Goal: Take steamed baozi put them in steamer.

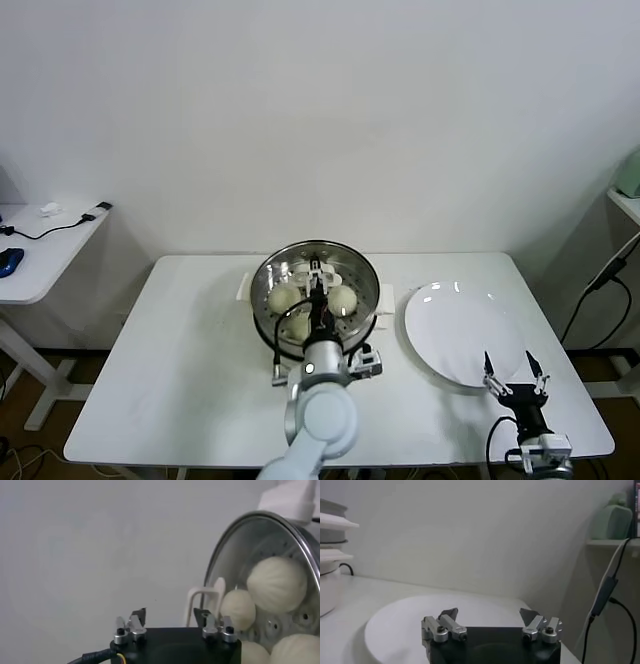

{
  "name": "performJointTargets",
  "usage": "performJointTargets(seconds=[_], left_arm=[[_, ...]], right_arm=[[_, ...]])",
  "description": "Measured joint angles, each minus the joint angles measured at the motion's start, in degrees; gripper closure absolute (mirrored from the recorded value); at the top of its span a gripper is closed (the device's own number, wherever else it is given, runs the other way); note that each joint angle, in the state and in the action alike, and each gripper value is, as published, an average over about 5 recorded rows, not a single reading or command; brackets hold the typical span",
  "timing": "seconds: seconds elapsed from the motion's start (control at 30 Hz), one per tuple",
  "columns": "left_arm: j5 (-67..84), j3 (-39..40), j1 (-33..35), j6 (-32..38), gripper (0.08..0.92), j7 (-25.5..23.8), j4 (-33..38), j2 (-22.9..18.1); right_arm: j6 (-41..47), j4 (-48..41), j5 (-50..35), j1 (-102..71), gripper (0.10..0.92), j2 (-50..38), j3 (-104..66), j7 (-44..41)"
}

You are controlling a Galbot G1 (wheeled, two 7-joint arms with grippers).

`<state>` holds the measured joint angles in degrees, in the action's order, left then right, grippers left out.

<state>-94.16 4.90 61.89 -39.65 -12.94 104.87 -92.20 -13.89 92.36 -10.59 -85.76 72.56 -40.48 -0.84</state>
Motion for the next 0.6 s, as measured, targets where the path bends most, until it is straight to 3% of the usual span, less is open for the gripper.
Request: performJointTargets(seconds=[0.17, 0.27, 0.6], left_arm=[[3.07, -0.65, 1.95, 1.15, 0.228, 1.53, 3.80, 0.00], [6.32, -1.65, 3.62, 2.74, 0.186, 3.25, 6.35, 0.10], [35.04, -13.20, 11.28, 18.44, 0.177, 13.06, 14.50, 6.55]], right_arm=[[0.02, 0.14, -0.14, 0.08, 0.203, 0.10, 0.27, 0.17], [-0.08, 0.24, -0.22, 0.24, 0.203, 0.33, 0.54, 0.15], [-2.26, 1.52, -3.15, 0.20, 0.203, 0.81, 1.36, -1.45]])
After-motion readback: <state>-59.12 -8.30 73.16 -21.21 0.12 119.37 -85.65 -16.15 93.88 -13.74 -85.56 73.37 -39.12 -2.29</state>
